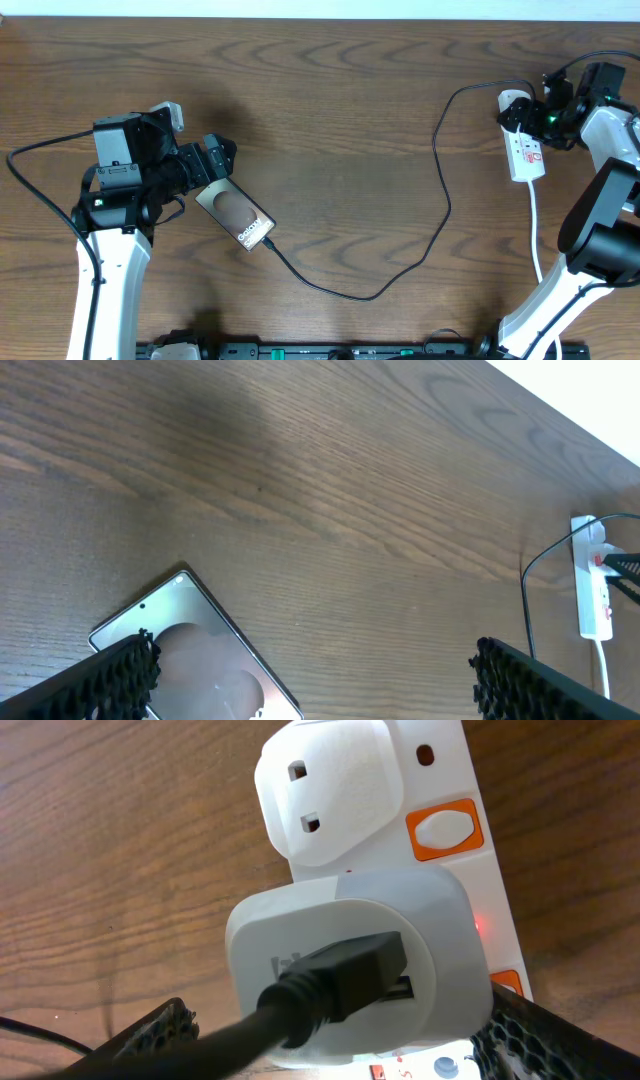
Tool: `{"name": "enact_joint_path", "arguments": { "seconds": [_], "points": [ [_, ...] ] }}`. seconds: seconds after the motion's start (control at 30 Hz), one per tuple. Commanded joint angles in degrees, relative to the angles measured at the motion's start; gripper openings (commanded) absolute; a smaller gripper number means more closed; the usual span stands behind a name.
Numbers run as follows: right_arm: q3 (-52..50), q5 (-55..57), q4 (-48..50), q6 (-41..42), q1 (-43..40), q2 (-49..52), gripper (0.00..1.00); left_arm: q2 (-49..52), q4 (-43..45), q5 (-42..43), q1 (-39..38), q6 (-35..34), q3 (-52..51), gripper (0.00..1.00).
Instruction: Plug charger to phone and switch on socket
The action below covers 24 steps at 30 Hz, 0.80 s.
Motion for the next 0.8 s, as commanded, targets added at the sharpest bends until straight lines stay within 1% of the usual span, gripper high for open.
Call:
{"name": "enact_joint_path", "arguments": {
  "seconds": [0.0, 0.1, 0.2, 0.27, 0.3, 0.33, 0.37, 0.47, 0.6, 0.77],
  "points": [
    [-3.26, -7.45, -1.62, 1.99, 2.36, 2.08, 0.84, 0.33, -0.09, -0.74, -0.13, 0.98, 0.96, 0.99],
    [-2.32, -4.31, -1.88, 4.11, 2.19, 1.97, 0.81, 0.33, -0.09, -0.76, -0.11, 0.98, 0.96, 0.99],
    [0.74, -0.15, -5.33, 4.81, 1.64, 0.83, 0.79, 0.33, -0.09, -0.79, -0.11, 0.96, 0.96, 0.99],
    [3.02, 3.5, -7.52, 5.55, 1.51, -0.76, 0.78, 0.33, -0.09, -0.74, -0.13, 0.94, 0.96, 0.99],
    [4.76, 7.96, -9.33, 8.17, 1.53, -2.47, 0.77, 0.33, -0.11, -0.74, -0.13, 0.94, 0.96, 0.99],
    [5.66, 9.92, -10.29, 9.46, 1.57, -3.58, 0.79, 0.33, -0.13, -0.74, -0.13, 0.94, 0.96, 0.99],
    [6.64, 12.5, -11.34, 11.26, 1.57, -5.4, 0.99, 0.33, -0.11, -0.74, -0.13, 0.94, 0.96, 0.99],
    [7.08, 17.03, -12.15, 15.58, 1.57, -10.23, 0.99, 0.33, -0.11, -0.74, -0.13, 0.94, 0.96, 0.99],
    [7.08, 17.62, -11.82, 15.67, 1.62, -14.08, 0.99, 0.33, -0.11, -0.74, -0.13, 0.94, 0.96, 0.99],
    [7.02, 17.62, -11.76, 15.69, 1.57, -14.34, 0.99, 0.33, -0.11, -0.74, -0.13, 0.96, 0.96, 0.99]
  ]
}}
